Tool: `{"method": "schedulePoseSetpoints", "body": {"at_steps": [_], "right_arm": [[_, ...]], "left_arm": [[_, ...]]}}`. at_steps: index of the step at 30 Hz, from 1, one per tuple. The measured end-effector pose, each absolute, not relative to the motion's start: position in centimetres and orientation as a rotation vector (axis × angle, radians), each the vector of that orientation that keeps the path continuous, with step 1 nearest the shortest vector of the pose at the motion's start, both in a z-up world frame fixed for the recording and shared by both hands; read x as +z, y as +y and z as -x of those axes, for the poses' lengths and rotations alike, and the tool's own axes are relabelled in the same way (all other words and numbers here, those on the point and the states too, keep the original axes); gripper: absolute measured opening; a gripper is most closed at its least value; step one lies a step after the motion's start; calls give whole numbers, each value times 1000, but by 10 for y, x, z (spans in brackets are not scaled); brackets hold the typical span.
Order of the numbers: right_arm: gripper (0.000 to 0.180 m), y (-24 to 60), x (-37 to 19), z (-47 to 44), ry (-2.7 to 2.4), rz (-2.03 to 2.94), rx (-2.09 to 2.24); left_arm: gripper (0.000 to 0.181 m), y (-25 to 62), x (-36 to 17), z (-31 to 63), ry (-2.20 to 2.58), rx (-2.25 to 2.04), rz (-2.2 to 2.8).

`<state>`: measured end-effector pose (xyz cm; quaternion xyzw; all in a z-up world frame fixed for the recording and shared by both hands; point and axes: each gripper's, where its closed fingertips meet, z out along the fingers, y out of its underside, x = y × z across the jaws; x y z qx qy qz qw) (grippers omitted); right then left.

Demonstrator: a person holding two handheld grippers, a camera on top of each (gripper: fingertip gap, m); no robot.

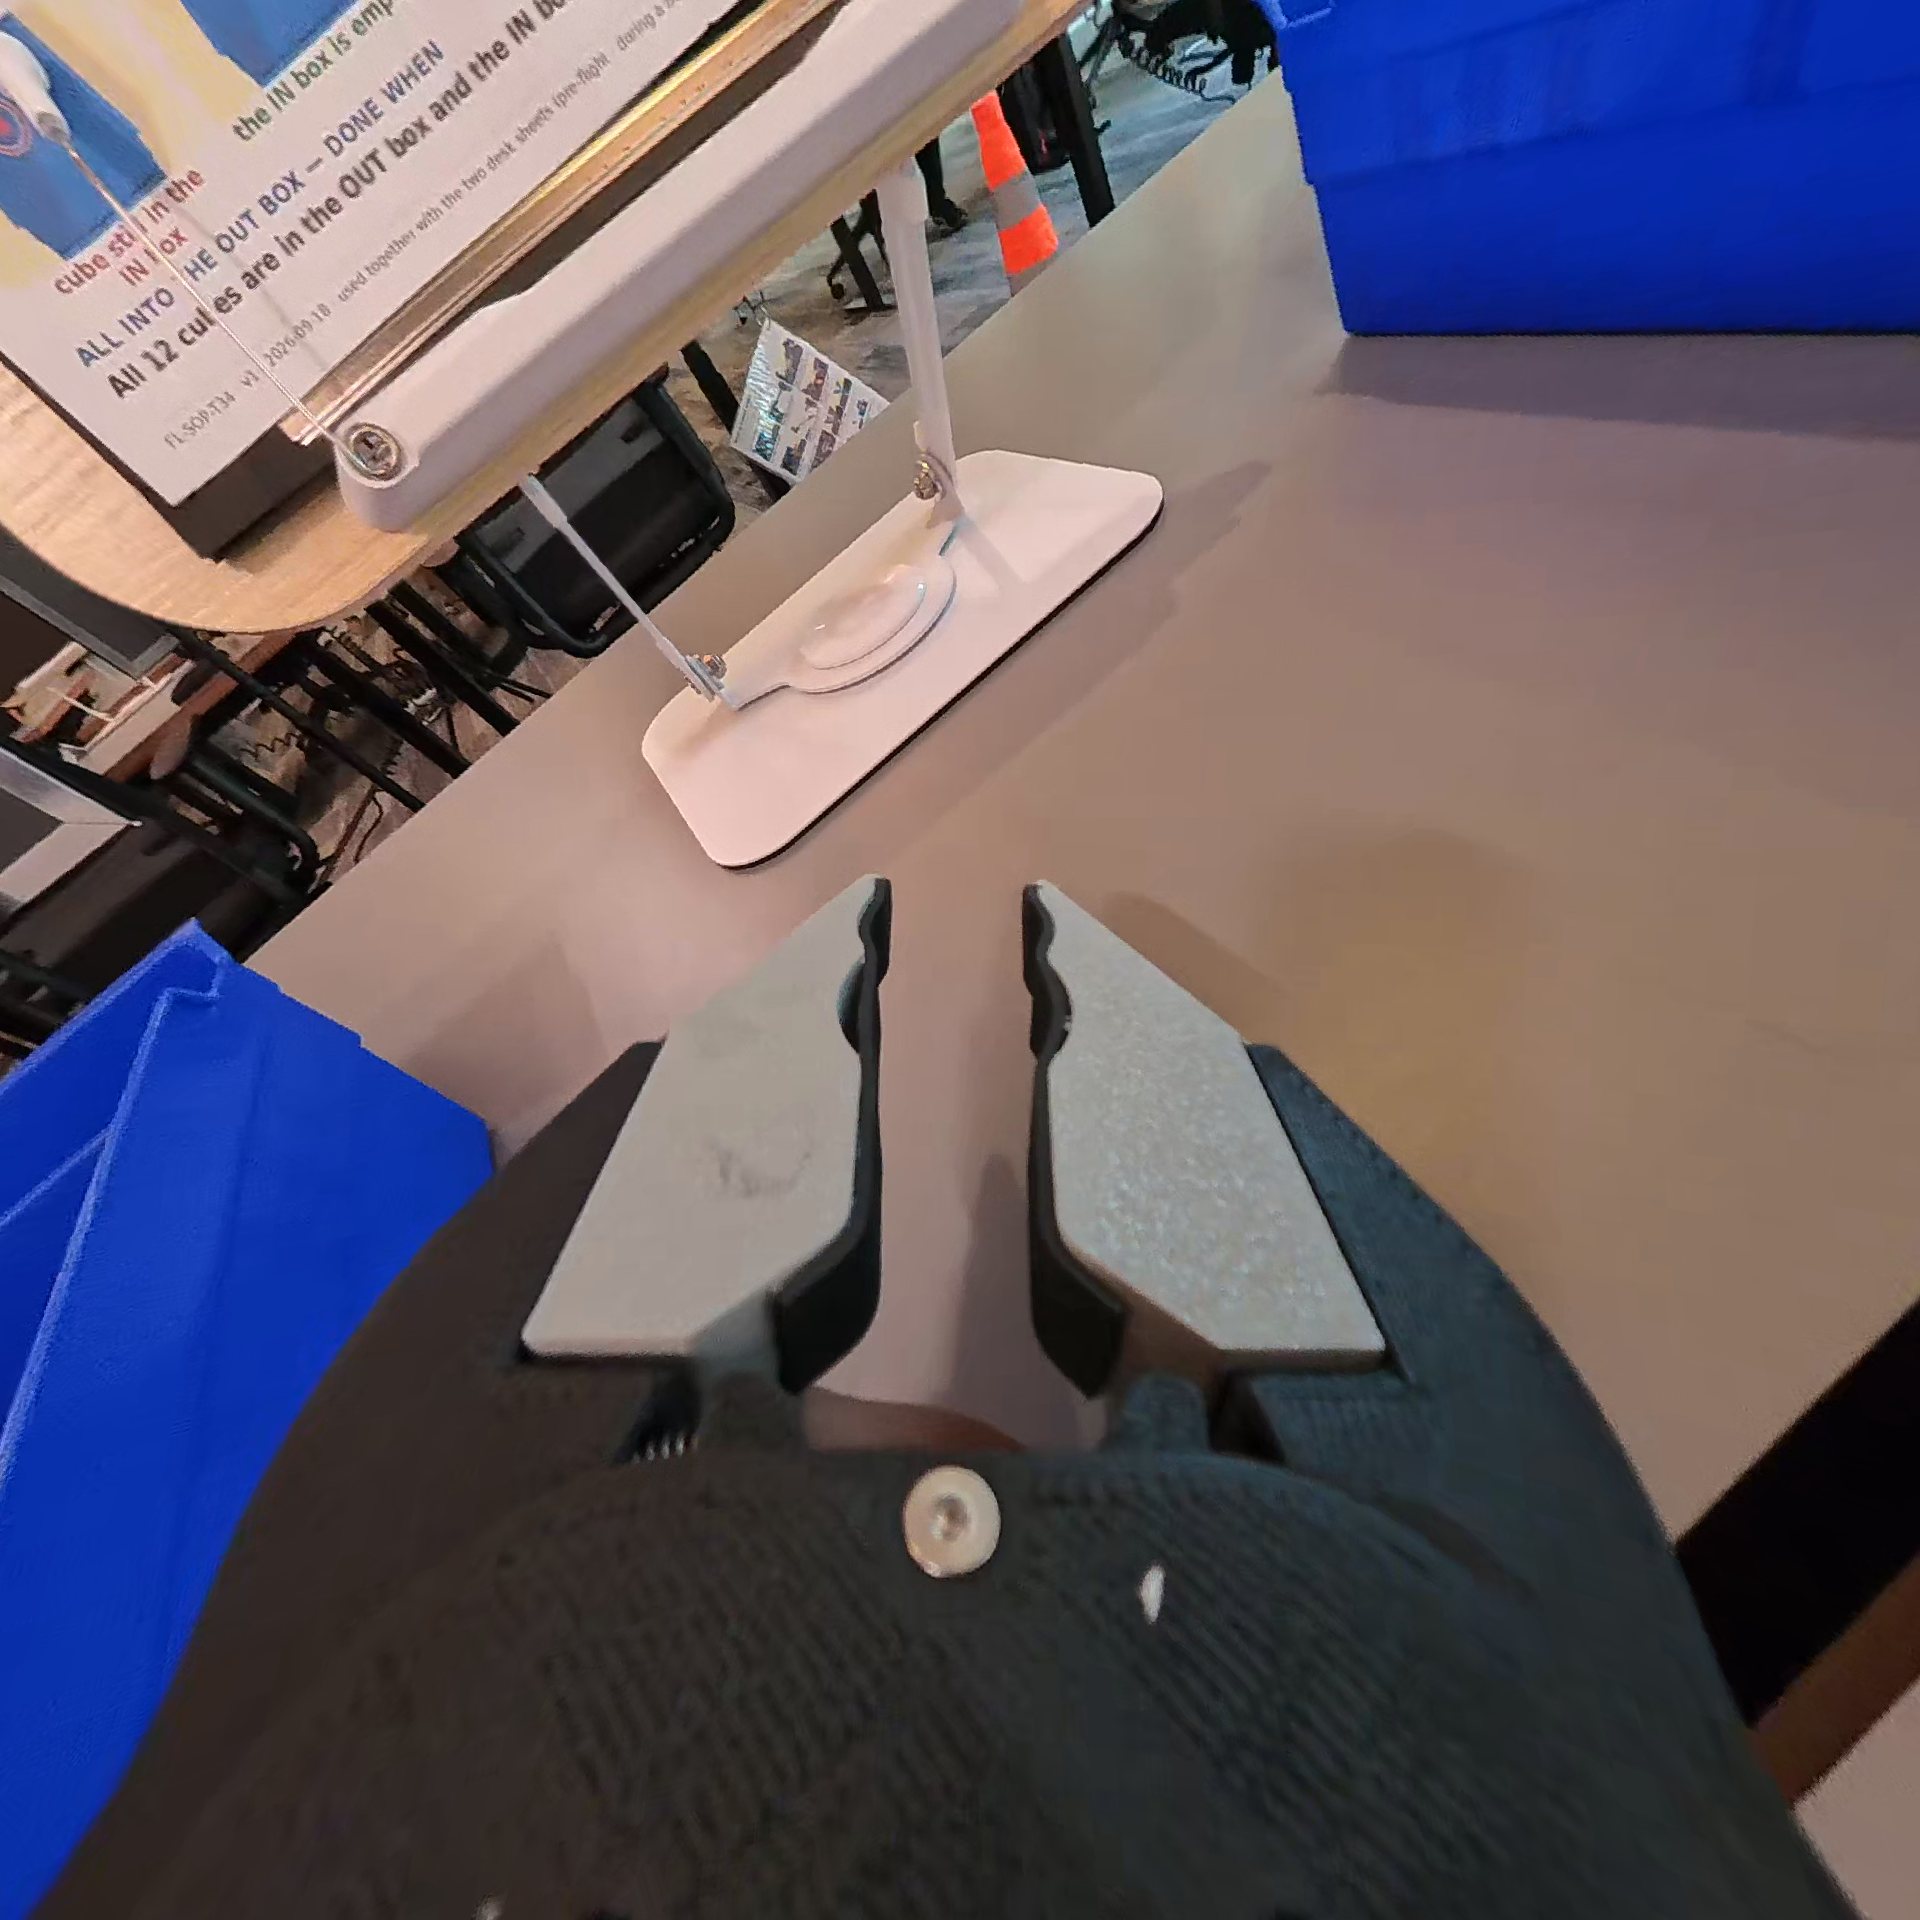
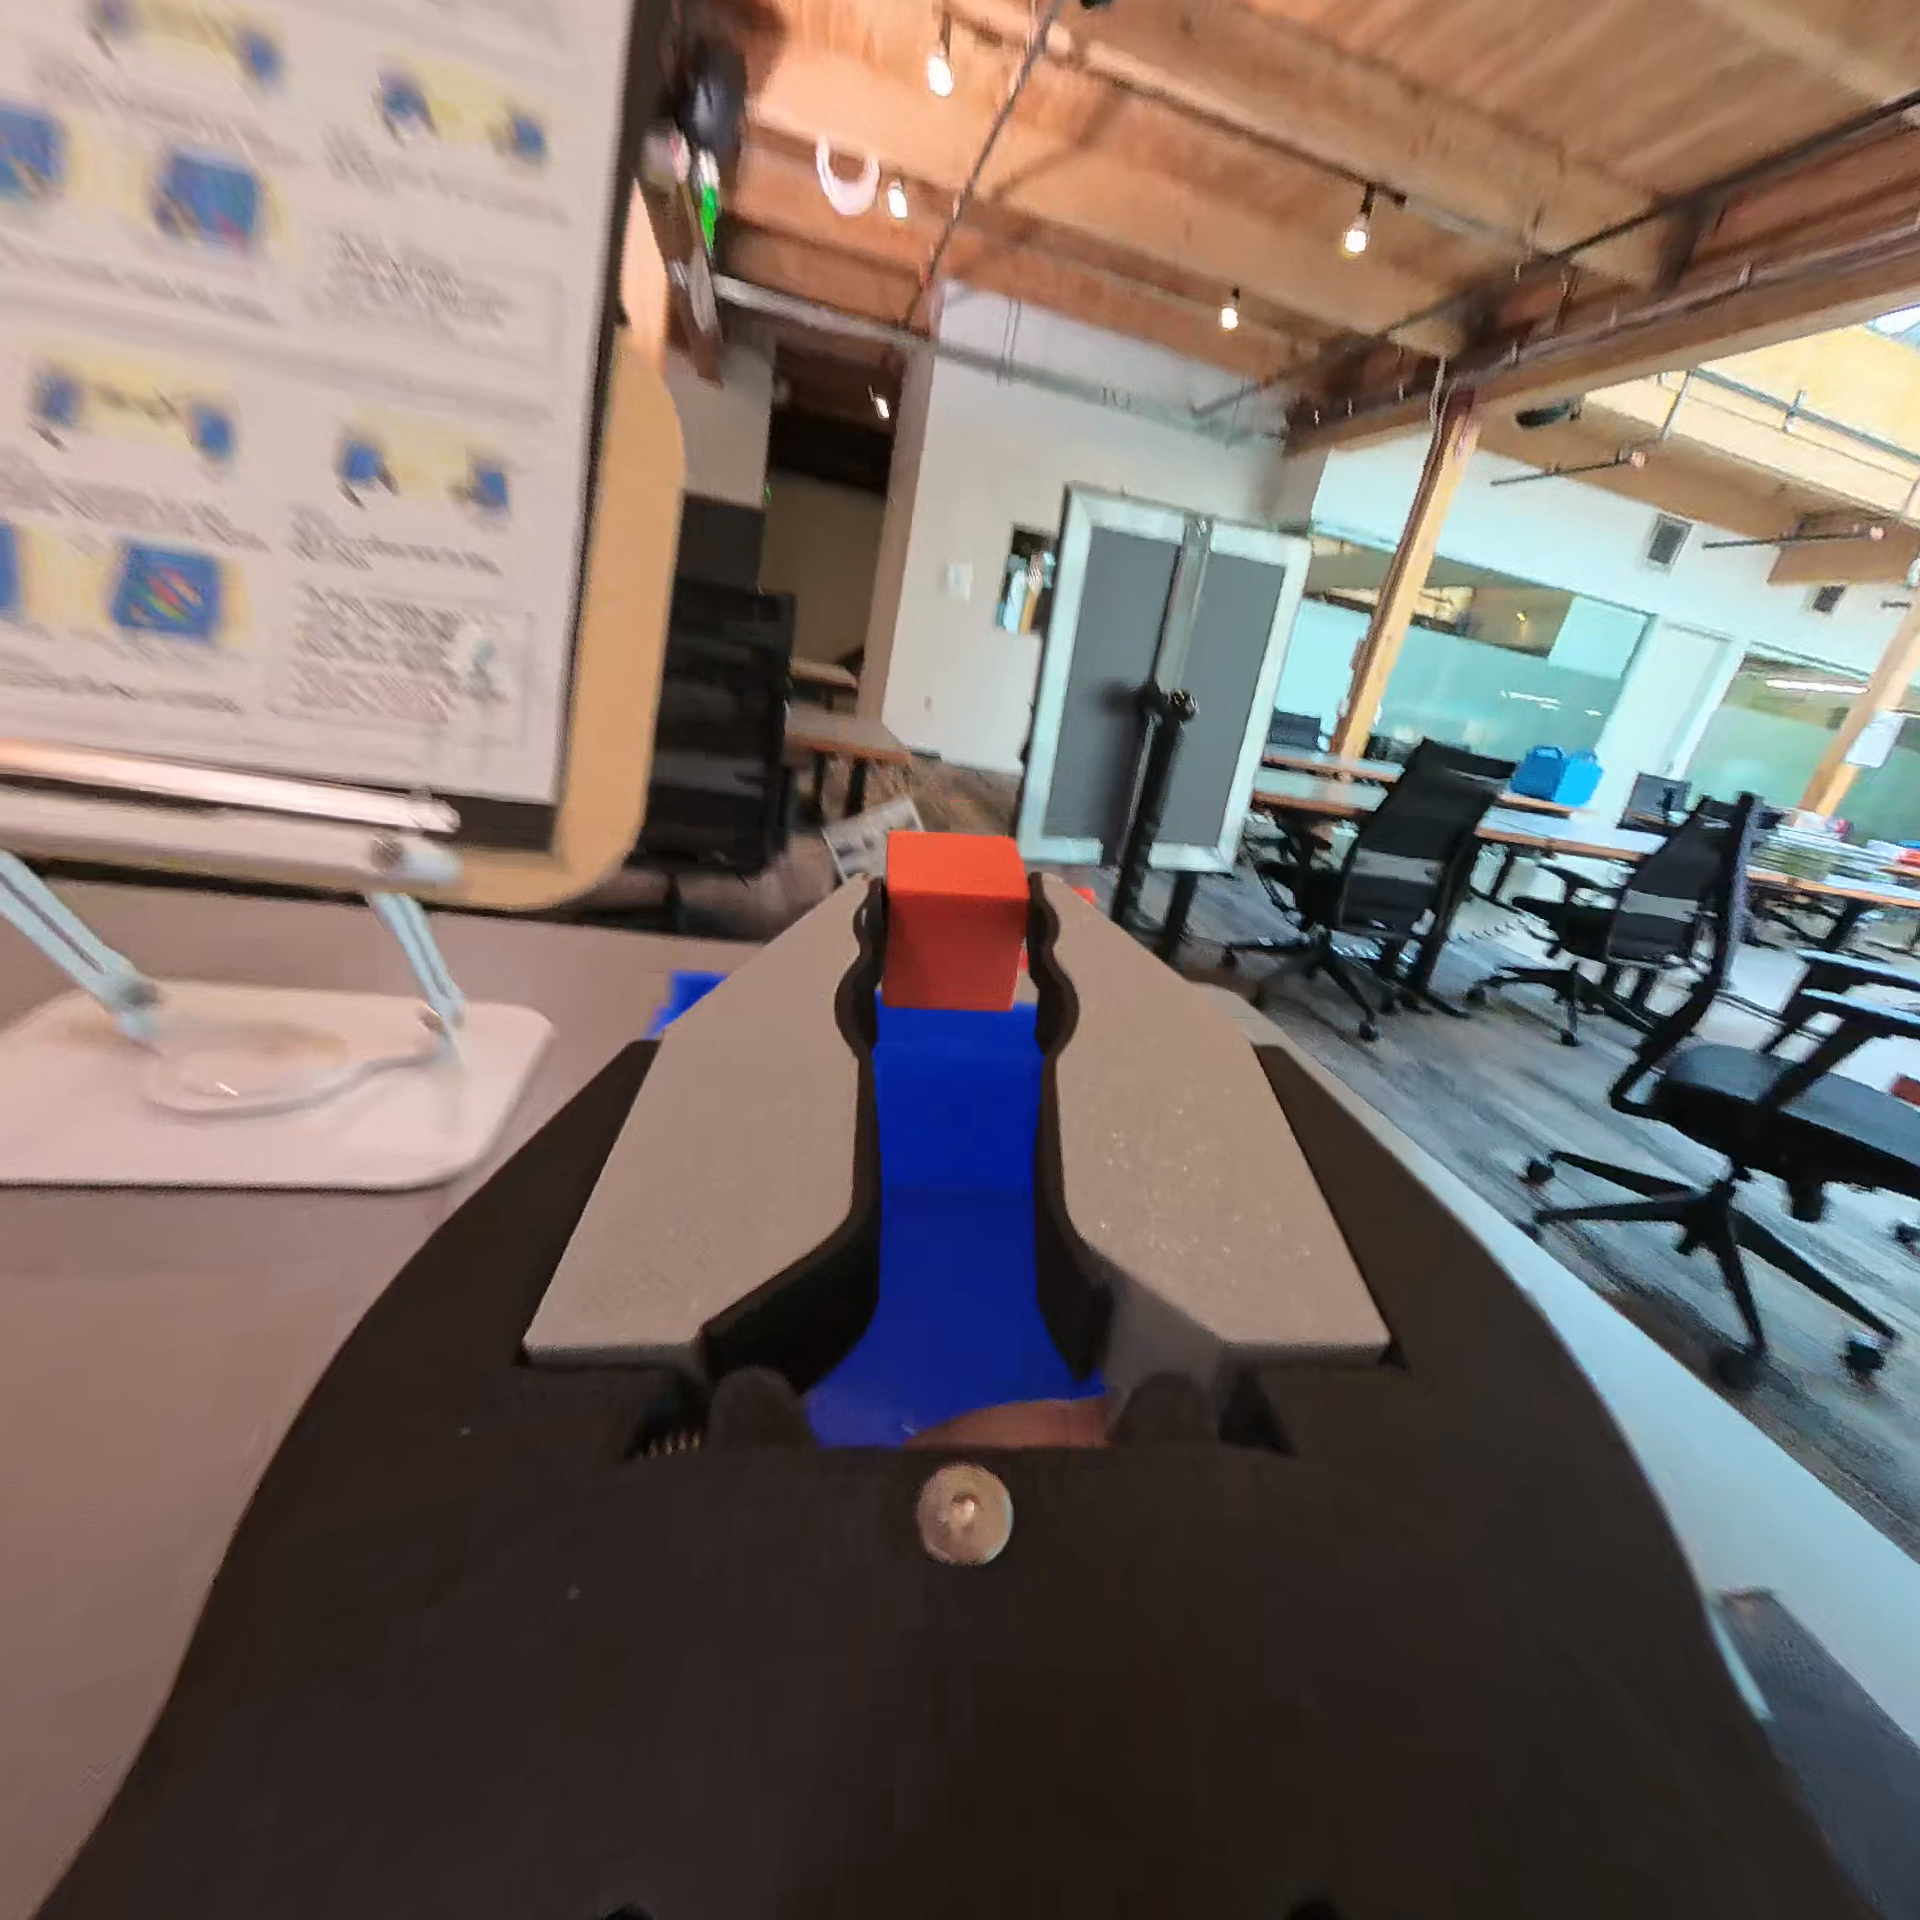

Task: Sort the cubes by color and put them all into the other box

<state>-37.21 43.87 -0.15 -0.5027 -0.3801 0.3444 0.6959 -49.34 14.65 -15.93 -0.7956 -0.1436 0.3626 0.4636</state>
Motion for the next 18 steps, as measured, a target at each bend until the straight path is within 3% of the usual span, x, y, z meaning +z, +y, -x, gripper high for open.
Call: {"method": "schedulePoseSetpoints", "body": {"at_steps": [8, 18], "right_arm": [[24, 485, -94, 413, -1259, 1345, 567], [25, 484, -112, 422, -1400, 1255, 384]], "left_arm": [[25, 147, -160, 494, -369, 877, 1961], [25, 149, -162, 494, -353, 898, 1971]]}}
